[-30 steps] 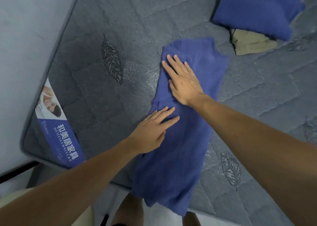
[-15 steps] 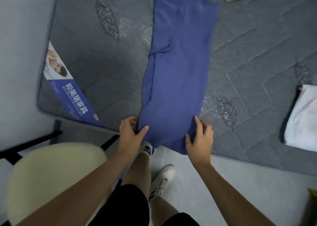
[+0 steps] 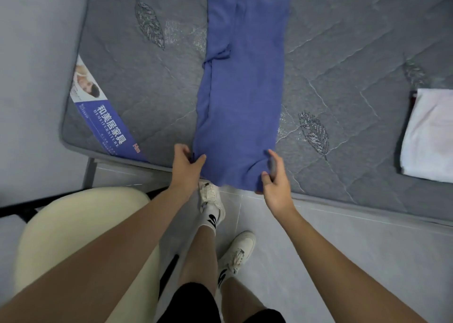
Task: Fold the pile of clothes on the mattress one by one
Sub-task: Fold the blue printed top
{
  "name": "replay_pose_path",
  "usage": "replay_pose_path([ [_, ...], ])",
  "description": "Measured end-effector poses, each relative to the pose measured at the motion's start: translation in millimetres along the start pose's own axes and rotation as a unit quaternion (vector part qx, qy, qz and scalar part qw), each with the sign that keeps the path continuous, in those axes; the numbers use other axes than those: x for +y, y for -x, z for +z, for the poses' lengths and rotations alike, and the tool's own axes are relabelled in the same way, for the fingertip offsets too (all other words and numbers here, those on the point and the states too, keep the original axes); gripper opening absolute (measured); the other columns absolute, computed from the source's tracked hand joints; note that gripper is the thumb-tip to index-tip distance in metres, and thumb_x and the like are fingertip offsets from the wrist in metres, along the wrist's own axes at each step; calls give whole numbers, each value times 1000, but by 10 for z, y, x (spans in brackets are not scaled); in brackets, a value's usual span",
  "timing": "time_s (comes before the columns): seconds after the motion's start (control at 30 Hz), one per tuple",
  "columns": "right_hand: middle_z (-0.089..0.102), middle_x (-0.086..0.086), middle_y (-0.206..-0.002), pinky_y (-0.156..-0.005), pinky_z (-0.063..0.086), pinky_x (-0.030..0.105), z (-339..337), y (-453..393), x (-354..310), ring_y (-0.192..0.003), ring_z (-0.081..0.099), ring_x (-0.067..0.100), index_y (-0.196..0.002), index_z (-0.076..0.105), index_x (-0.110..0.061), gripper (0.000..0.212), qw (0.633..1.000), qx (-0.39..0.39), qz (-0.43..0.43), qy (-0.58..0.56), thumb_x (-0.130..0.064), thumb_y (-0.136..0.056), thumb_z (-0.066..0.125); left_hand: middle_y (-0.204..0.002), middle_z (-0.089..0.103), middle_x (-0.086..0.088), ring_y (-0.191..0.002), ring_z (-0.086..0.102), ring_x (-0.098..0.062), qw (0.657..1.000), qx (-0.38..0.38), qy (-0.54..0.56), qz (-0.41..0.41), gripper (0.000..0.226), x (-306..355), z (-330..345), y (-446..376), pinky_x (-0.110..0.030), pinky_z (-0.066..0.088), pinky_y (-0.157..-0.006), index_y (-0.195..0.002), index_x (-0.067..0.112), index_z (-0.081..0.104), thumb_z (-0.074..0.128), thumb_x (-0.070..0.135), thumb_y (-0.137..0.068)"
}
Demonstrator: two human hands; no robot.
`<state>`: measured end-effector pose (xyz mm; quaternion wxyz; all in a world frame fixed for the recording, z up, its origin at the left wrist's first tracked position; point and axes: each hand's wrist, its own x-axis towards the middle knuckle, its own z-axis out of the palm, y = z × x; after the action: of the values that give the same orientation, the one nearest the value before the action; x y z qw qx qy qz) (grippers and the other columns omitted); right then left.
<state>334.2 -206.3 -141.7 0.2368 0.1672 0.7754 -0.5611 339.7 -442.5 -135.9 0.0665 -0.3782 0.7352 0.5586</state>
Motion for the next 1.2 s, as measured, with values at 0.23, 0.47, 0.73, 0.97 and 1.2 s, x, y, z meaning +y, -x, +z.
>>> replay_pose_path([
  [0.23, 75, -3, -100, -89, 56, 38, -203, -84, -103, -92, 68, 19, -120, 72, -29, 60, 956, -123, -66, 259, -6, -70, 49, -85, 61, 0, -63, 50, -1, 965, -128, -146, 177, 42, -36, -305, 74, -16, 44, -68, -123, 22, 66, 57, -8, -95],
  [0.47, 78, 13, -94, -73, 52, 30, -337, -115, -108, -81, 71, 35, -124, 75, -11, 62, 917, -66, -207, 334, 19, -71, 58, -105, 62, 4, -86, 60, 1, 908, -187, -268, 264, 56, -85, -437, -105, -20, 53, -84, -123, 6, 69, 63, -24, -76],
  [0.73, 55, -3, -122, -86, 48, 33, -509, -383, -228, -107, 48, 20, -87, 76, -14, 27, 880, -59, -299, 365, 9, -76, 67, -106, 55, -9, -101, 53, -23, 839, -149, -359, 381, 29, 111, -461, -271, -45, 57, -71, -96, 3, 75, 72, -14, -73],
  [0.97, 77, 7, -96, -91, 54, 51, -441, -896, -608, -92, 66, 12, -93, 77, -23, 12, 982, -111, -103, 112, -14, -85, 74, -126, 71, -4, -120, 62, -18, 904, -164, -249, 307, 23, 503, -319, -742, -33, 48, -105, -110, 6, 78, 76, 1, -88],
  [1.2, 76, 17, -100, -87, 56, 52, -329, -1766, -1317, -88, 67, 16, -101, 72, -17, 9, 991, -45, -113, 54, -24, -100, 66, -82, 73, -7, -75, 60, -8, 946, -167, -165, 223, 17, 1225, -70, -1582, -28, 48, -71, -92, 12, 74, 62, 0, -95],
])
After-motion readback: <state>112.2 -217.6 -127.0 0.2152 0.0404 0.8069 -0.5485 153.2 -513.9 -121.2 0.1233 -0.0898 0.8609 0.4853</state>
